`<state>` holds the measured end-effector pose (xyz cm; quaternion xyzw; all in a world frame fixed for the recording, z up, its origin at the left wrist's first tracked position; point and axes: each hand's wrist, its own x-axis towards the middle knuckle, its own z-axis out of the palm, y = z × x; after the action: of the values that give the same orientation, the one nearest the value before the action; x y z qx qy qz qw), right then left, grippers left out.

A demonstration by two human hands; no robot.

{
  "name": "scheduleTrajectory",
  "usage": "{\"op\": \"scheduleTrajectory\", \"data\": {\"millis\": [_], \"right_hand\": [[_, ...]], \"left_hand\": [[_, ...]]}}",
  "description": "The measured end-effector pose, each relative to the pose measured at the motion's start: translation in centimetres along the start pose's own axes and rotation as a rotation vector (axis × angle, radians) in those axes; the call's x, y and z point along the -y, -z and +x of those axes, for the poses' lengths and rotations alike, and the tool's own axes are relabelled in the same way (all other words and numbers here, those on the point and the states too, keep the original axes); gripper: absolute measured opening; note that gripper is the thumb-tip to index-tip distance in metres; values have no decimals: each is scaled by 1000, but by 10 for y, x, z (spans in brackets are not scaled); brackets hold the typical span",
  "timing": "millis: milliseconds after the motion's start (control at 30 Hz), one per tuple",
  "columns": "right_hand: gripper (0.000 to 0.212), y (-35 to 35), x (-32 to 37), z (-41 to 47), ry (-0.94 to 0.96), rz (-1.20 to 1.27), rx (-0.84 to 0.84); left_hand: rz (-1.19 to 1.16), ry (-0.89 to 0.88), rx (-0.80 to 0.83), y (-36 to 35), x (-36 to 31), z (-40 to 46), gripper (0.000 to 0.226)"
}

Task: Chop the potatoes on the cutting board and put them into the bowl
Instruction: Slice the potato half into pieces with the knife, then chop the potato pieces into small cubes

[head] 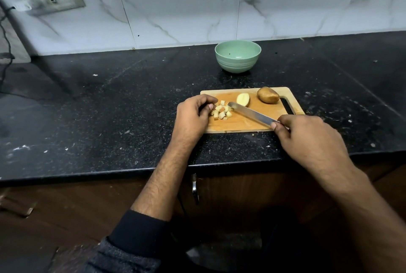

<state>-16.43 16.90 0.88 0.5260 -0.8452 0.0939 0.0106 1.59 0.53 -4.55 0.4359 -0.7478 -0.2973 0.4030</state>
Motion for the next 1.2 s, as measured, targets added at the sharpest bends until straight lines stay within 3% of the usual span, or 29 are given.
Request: {"op": "scheduleTrajectory", "data": {"millis": [400,533,767,1000,1200], "right_hand": [[34,-4,4,2,-40,79,-26],[37,-7,1,3,-50,135,-69],[31,-8,-15,17,-34,293,108],[11,-3,-29,10,-44,366,83],[10,-4,-31,6,-32,351,131]], "left_hand": [[-58,-119,-42,-1,-4,-2,18],[169,-302,-36,-11,-8,-2,23],[555,-501,-65,-37,-28,3,34],[788,-369,279,-46,-53,43,53],[609,-250,353,-43,-60,48,41]]}}
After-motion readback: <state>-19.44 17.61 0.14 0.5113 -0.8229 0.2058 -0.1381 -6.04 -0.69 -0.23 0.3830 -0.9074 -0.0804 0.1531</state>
